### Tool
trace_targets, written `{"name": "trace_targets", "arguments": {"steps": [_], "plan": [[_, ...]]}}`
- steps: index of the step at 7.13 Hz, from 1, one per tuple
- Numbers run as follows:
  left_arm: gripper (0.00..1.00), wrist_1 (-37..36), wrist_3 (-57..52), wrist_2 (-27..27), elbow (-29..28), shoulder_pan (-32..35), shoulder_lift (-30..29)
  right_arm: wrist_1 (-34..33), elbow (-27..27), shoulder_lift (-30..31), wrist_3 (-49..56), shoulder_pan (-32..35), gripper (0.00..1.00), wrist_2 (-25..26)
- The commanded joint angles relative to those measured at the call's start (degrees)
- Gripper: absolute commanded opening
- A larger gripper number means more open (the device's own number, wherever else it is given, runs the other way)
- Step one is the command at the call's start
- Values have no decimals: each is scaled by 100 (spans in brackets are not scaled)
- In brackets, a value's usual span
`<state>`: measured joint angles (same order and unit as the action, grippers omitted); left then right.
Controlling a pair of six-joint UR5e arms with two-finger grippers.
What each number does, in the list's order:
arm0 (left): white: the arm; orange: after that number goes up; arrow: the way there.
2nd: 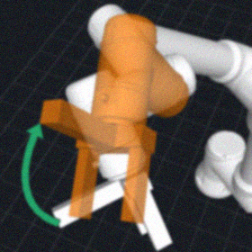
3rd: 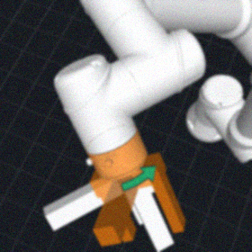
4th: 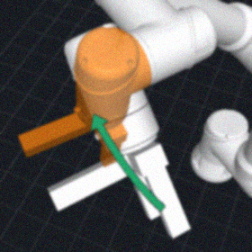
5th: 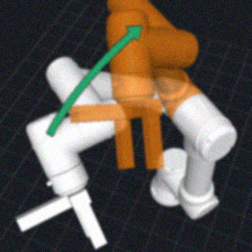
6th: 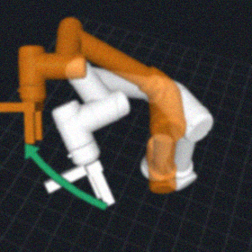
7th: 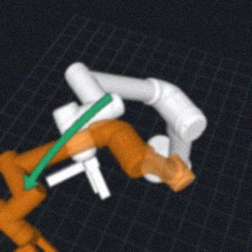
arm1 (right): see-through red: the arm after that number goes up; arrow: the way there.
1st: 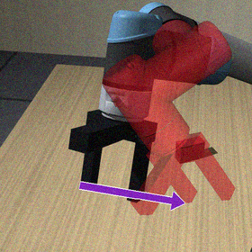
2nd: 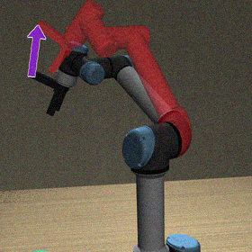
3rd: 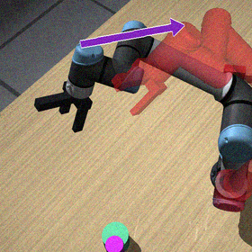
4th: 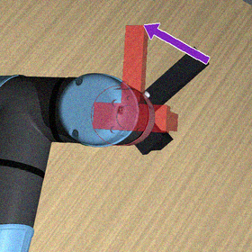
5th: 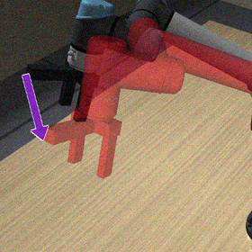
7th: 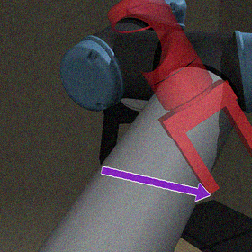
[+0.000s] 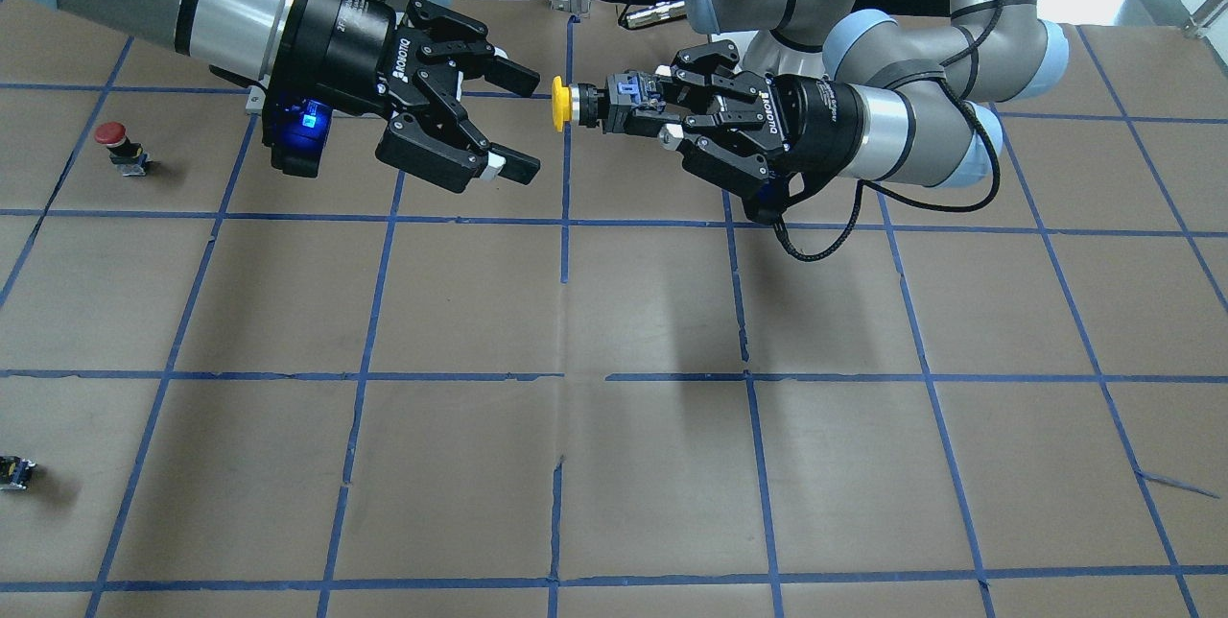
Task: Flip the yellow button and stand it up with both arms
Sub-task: 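Hold the button with the left gripper while the right gripper aligns on the cap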
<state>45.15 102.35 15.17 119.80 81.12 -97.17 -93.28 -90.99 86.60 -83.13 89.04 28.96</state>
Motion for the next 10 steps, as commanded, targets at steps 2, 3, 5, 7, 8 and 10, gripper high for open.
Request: {"name": "trace_targets", "arguments": {"steps": [2, 3, 5, 7, 8, 10], "plan": [[5, -7, 4, 56, 0, 0, -3, -32, -16, 76, -107, 52, 99, -329], [5, -7, 4, 65, 0, 0, 5, -41, -24, 76, -115, 79, 99, -330], [5, -7, 12, 65, -9, 9, 23, -24, -42, 32, -115, 96, 99, -469], [5, -7, 21, 65, -9, 9, 49, -58, -33, 41, -115, 96, 91, -470], [5, -7, 30, 65, -9, 9, 58, -76, -25, 32, -115, 96, 82, -470], [5, -7, 57, 65, -9, 9, 67, -85, -24, 23, -107, 88, 46, -479]]}}
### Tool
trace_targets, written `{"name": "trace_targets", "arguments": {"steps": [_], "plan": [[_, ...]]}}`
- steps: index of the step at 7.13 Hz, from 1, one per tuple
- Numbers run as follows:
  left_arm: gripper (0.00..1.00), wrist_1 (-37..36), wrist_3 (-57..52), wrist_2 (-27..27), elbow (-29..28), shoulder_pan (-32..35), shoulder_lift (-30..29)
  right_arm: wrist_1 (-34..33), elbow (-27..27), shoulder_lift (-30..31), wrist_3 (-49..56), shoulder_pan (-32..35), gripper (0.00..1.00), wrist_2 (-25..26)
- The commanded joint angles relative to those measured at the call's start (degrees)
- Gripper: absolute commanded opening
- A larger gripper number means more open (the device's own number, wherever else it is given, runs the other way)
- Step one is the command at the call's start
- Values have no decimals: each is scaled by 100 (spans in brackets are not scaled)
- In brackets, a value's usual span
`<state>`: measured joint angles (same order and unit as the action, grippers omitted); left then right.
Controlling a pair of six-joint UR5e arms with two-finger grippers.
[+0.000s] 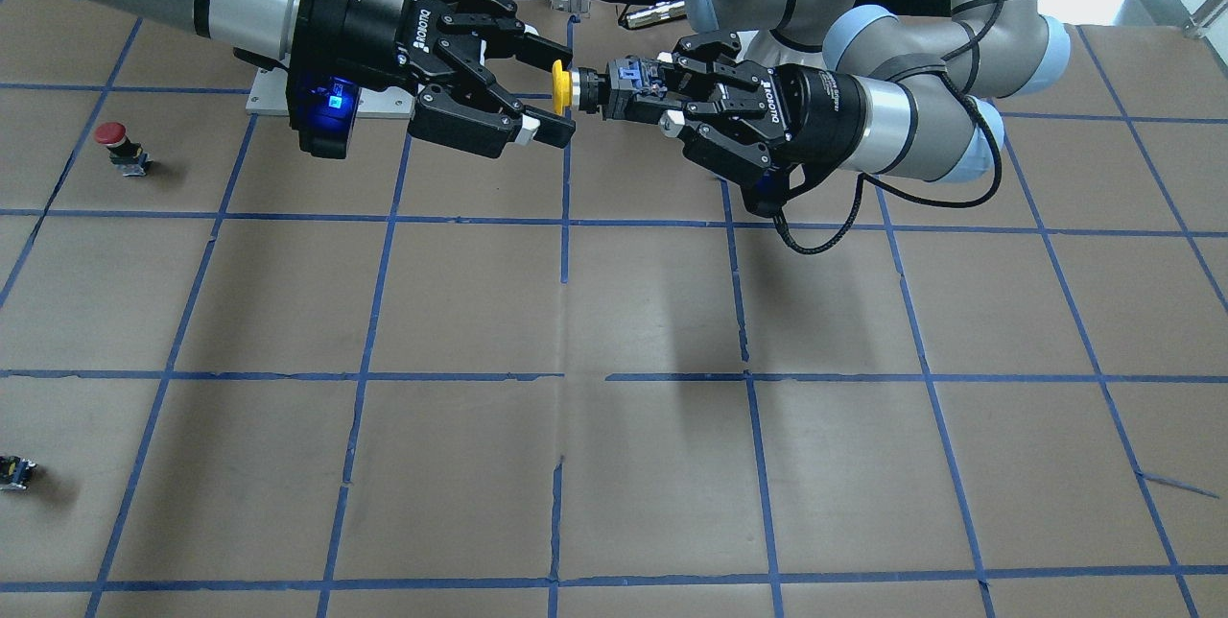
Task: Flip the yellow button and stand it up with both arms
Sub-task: 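Close the right gripper on the yellow cap and open the left gripper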
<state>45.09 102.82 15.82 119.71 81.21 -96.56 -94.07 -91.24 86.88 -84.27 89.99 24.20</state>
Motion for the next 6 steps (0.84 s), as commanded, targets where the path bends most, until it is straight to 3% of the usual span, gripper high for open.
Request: {"name": "trace_targets", "arguments": {"steps": [1, 3, 4, 5, 6], "plan": [[5, 0, 10, 0, -9, 0, 5, -6, 10, -13, 7, -16, 28, -21], [5, 0, 10, -9, -1, 0, -3, -6, -25, 4, -2, -69, 13, -327], [8, 0, 10, -9, -1, 0, -4, 2, -34, 22, -2, -69, 12, -329], [56, -9, 1, -26, -9, 0, -4, 2, -34, 22, -2, -69, 12, -329], [79, -192, 27, -61, -9, 0, -47, 2, -34, 22, -2, -69, 12, -329]]}}
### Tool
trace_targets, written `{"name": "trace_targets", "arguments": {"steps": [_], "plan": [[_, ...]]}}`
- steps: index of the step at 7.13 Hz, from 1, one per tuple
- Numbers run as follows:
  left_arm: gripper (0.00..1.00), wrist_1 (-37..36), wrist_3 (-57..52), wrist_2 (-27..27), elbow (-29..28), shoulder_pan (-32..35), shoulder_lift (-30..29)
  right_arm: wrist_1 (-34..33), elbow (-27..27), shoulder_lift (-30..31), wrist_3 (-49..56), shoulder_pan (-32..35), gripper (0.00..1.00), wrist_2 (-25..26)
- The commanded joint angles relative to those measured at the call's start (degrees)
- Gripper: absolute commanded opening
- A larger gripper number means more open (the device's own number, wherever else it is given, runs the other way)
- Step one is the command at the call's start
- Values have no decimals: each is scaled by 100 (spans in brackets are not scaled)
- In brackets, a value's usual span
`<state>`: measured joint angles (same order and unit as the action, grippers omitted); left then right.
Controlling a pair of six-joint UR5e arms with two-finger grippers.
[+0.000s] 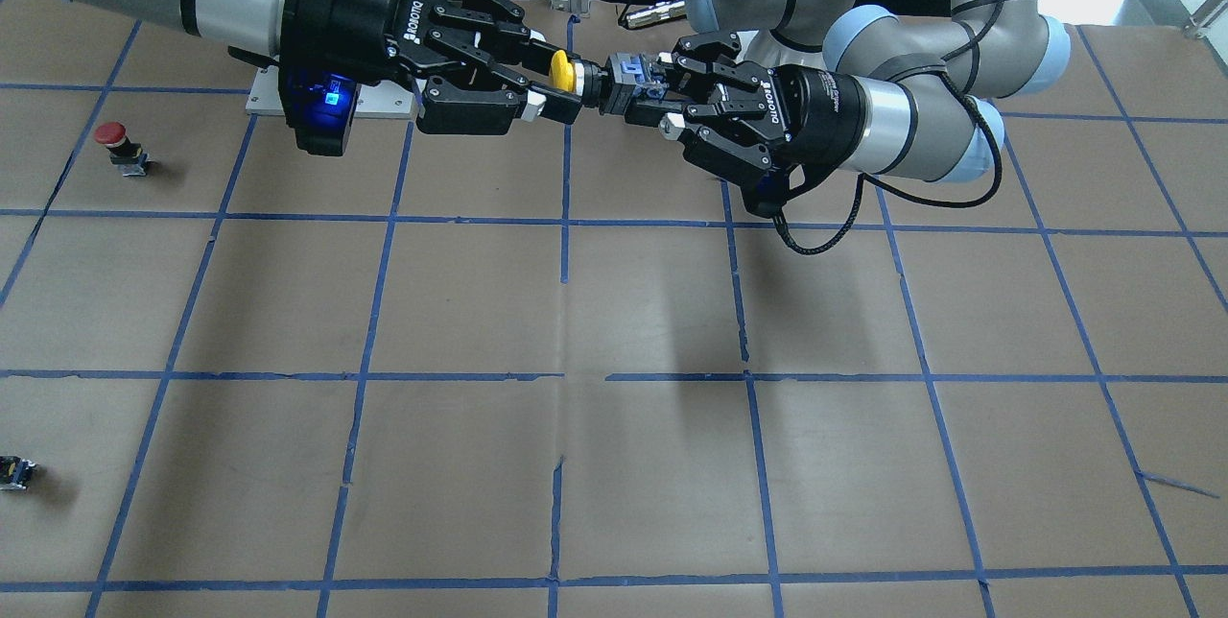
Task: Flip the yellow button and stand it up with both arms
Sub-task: 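Close the right gripper on the yellow cap and open the left gripper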
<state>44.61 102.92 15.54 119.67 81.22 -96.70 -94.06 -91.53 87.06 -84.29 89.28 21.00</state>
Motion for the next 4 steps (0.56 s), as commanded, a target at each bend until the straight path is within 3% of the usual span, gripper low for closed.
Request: {"name": "trace_targets", "arguments": {"steps": [1, 3, 4], "plan": [[84, -180, 44, -33, -13, -1, -50, 1, -5, 4, 0, 2, 12, 1], [86, -320, 53, -103, -75, -1, -42, -25, 12, -40, 52, -173, 9, 71], [86, -826, 357, -469, -266, 8, -59, -51, 12, 4, 262, -470, 8, 89]]}}
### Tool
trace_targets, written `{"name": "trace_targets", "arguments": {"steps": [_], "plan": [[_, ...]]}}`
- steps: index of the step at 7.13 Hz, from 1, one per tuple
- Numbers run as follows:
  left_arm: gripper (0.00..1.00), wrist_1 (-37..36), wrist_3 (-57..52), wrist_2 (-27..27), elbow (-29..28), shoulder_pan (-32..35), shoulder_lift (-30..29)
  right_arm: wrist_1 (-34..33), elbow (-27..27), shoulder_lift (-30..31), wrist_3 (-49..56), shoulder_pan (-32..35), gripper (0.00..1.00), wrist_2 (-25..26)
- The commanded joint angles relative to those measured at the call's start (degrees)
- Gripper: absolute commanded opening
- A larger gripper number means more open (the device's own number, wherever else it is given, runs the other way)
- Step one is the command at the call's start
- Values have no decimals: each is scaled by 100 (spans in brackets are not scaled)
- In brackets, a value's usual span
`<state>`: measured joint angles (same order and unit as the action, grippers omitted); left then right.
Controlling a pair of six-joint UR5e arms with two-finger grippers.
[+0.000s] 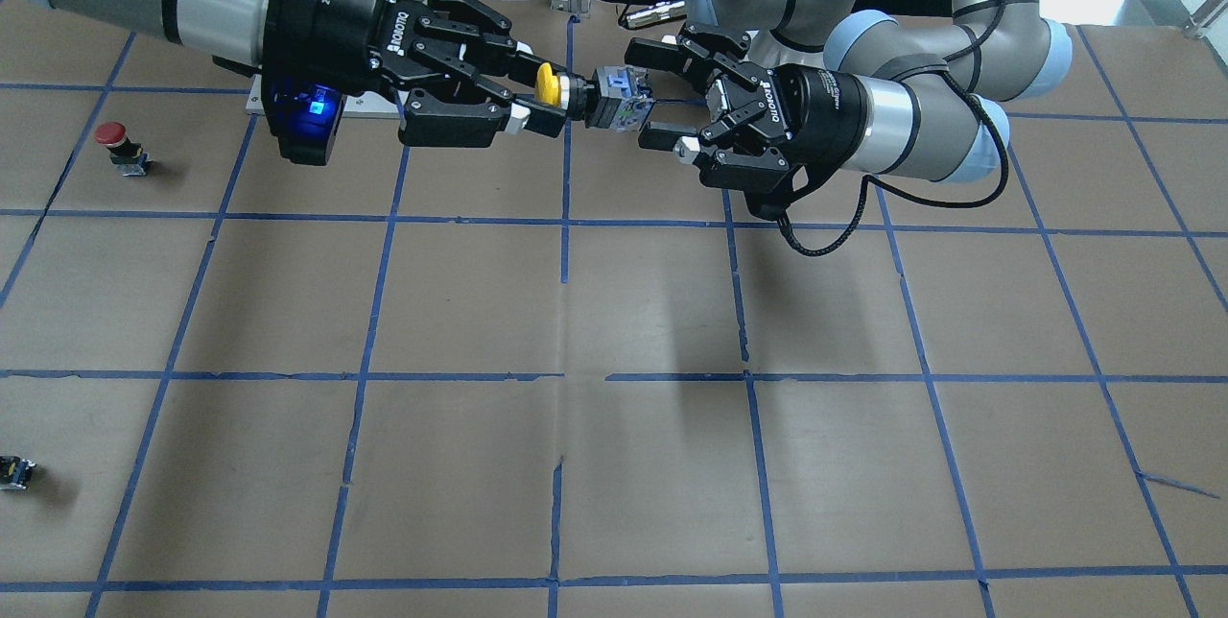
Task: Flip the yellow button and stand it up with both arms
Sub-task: 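Carry the button with the right gripper away while the left gripper withdraws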
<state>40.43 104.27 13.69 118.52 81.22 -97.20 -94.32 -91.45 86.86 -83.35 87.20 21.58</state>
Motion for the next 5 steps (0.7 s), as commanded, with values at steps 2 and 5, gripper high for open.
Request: {"name": "trace_targets", "arguments": {"steps": [2, 5], "plan": [[83, -887, 463, -1408, -722, 243, -1, -43, -4, 33, 1620, -380, 8, 1314], [79, -844, 402, -3376, -1426, 1226, -36, 19, -40, 33, 3671, -380, 7, 3844]]}}
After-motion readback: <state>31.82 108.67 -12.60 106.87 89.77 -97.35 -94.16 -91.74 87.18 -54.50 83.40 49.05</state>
